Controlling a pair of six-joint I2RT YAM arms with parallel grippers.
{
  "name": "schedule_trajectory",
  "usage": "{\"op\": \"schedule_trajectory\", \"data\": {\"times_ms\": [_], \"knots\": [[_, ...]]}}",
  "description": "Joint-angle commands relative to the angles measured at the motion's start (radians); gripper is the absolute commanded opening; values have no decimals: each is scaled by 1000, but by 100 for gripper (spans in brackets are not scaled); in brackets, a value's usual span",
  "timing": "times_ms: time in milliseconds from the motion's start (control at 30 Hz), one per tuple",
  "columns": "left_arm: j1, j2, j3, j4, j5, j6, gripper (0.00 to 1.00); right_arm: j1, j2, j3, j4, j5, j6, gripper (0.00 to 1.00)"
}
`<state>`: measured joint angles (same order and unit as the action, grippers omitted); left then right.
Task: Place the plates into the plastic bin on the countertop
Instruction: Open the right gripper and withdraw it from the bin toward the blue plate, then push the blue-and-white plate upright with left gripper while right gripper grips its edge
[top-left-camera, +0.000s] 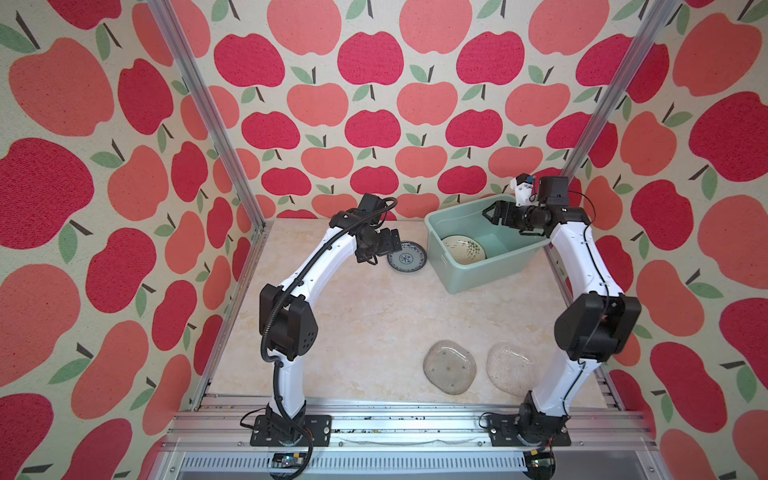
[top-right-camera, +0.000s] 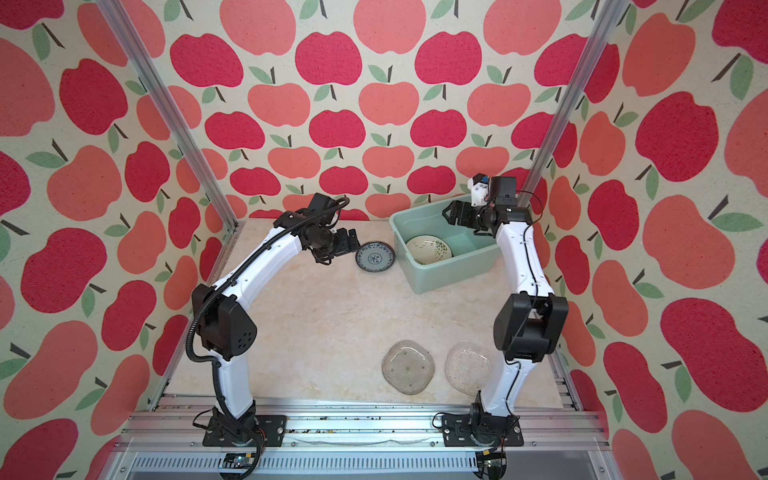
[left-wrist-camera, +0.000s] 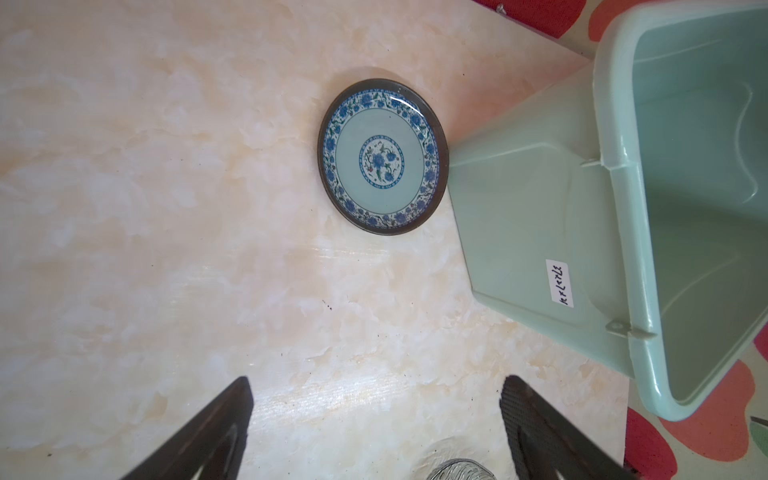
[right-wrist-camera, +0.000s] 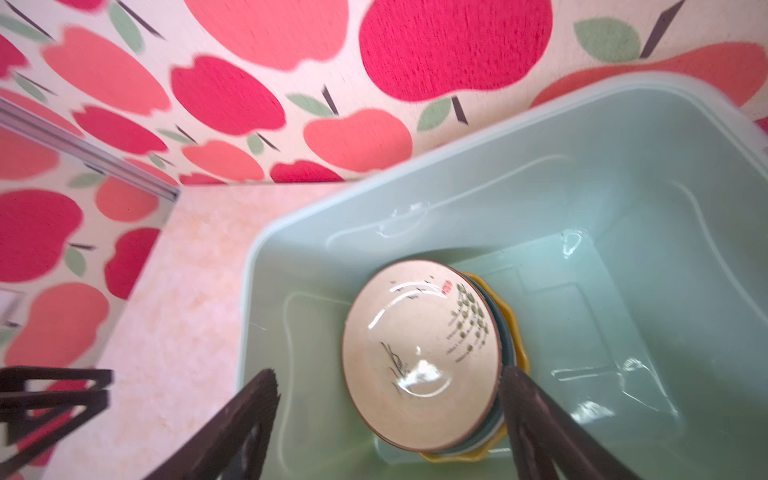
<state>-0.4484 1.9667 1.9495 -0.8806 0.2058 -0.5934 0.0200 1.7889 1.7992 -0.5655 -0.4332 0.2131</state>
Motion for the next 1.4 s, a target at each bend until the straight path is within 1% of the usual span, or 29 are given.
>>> {"op": "schedule_trajectory", "data": {"times_ms": [0, 100, 167, 300, 433, 567, 667, 767, 967, 1067, 1200, 1367], "knots": [[65, -57, -93, 190, 148, 1, 96, 12, -145, -216, 280, -97, 218, 87], [122, -52, -180, 300, 241, 1, 95, 33, -294, -433, 507, -122, 358, 84], [148, -32, -210, 347, 287, 15, 95, 62, -381, -522, 565, -125, 389, 83], [178, 58, -189, 381, 360, 68, 94, 146, -526, -626, 482, -108, 366, 81], [186, 158, -130, 377, 384, 114, 92, 213, -645, -727, 387, -101, 360, 79], [192, 254, -75, 389, 397, 122, 90, 247, -733, -812, 308, -154, 361, 77], [192, 316, -43, 411, 407, 112, 89, 257, -748, -827, 230, -205, 330, 76], [191, 377, -17, 436, 429, 88, 86, 264, -731, -822, 173, -243, 293, 75], [181, 469, 18, 490, 451, 22, 82, 285, -658, -793, 181, -296, 296, 73], [173, 507, 41, 499, 454, 2, 78, 306, -621, -779, 188, -311, 298, 72], [153, 563, 108, 472, 452, 4, 72, 320, -582, -758, 182, -318, 293, 70], [137, 616, 156, 446, 443, -6, 64, 320, -572, -749, 191, -319, 298, 70]]}}
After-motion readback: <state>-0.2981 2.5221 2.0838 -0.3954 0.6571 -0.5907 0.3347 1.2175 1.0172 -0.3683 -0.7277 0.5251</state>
